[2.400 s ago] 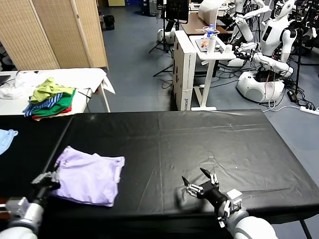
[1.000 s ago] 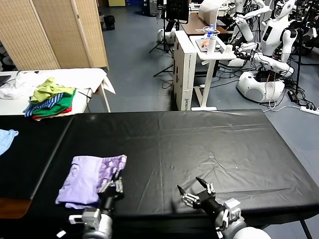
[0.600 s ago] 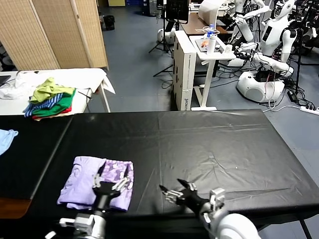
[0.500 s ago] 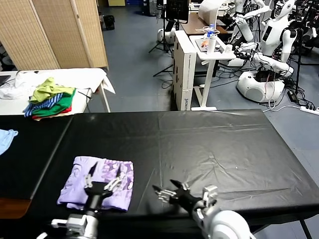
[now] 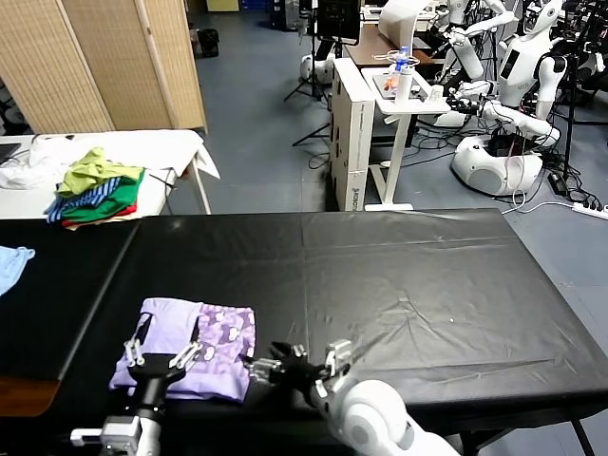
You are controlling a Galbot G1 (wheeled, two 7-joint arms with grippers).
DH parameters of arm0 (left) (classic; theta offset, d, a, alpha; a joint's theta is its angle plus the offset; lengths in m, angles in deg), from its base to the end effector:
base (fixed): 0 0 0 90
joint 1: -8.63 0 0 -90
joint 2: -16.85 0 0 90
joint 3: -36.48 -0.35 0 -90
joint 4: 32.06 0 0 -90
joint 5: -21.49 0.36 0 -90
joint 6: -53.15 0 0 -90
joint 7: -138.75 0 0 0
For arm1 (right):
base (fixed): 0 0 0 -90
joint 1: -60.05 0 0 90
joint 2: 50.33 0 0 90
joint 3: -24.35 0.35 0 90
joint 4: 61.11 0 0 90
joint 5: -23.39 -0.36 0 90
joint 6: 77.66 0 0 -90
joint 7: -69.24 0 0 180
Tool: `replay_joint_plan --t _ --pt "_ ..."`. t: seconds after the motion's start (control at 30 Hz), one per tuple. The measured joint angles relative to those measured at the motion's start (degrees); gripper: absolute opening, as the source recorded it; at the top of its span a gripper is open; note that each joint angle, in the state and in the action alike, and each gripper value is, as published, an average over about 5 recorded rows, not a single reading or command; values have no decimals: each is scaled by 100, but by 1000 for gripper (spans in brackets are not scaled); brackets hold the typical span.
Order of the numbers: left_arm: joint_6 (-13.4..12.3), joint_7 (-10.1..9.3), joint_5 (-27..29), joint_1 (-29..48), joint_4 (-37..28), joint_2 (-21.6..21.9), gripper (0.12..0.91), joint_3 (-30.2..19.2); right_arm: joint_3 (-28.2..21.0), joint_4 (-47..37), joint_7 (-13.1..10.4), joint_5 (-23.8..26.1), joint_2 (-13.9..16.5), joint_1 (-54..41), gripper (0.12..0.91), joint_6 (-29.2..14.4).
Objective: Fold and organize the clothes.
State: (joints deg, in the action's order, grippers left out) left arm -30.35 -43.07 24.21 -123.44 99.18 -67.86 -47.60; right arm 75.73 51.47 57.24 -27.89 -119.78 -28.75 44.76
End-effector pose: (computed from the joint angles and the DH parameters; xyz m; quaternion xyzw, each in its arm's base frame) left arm 0.1264 0.0382 -0.2618 0.0288 -0.9935 -0.0928 0.0600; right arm 0.2540 0.1199 -0.2765 0.3513 -0.8676 -0.1649 0.3109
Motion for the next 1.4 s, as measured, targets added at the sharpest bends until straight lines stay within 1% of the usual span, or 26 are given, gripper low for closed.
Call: replay_joint_plan --t 0.03,0.07,0.17,0.2,0.27,0.3,0.4,0.43,0.5,0.67,0.77,0.93,1.1,1.23,1.37,1.4 --pt "-1 0 0 -7 2 -5 907 18 -34 -73 1 14 -61 -36 853 -2" --pt "-2 0 0 -14 5 -8 907 35 -62 -143 -1 26 -117 -67 810 -3" --pt "-2 0 -6 -21 15 -10 907 73 -113 -301 -11 34 -225 -113 636 -5" --pt "-2 0 -8 -18 17 -9 907 81 -121 -338 -14 35 -241 -120 560 -4" --pt "-2 0 -13 -11 19 -11 907 87 -127 -388 -14 35 -258 -124 446 -4" --pt "-1 0 -14 -7 19 -14 907 88 -123 -403 -14 35 -261 -122 370 -3" --pt "-5 0 -14 0 -3 -30 907 84 -82 -406 -12 34 -260 -91 209 -2" --pt "-9 0 -14 2 -18 -37 907 81 -60 -395 -12 34 -255 -75 174 0" --pt "-17 -2 -13 6 -47 -48 907 74 -1 -354 -21 32 -228 -33 143 5" --pt "-27 -8 -27 13 -82 -55 907 69 218 -150 -109 28 -42 125 140 86" --pt "-27 -17 -59 28 -108 -55 907 69 432 39 -142 29 193 272 140 209" --pt "-27 -42 -103 60 -168 -72 907 66 914 333 -170 57 669 499 140 503" --pt "-27 -68 -140 74 -199 -101 907 61 1340 420 -56 142 1040 566 140 524" --pt "-27 -80 -153 71 -209 -122 907 59 1513 461 50 212 1185 537 140 505" --pt "39 -70 -297 43 -189 -132 907 63 1609 552 30 243 1289 577 172 563" --pt "83 -62 -379 29 -171 -132 907 62 1635 581 25 263 1320 602 218 597"
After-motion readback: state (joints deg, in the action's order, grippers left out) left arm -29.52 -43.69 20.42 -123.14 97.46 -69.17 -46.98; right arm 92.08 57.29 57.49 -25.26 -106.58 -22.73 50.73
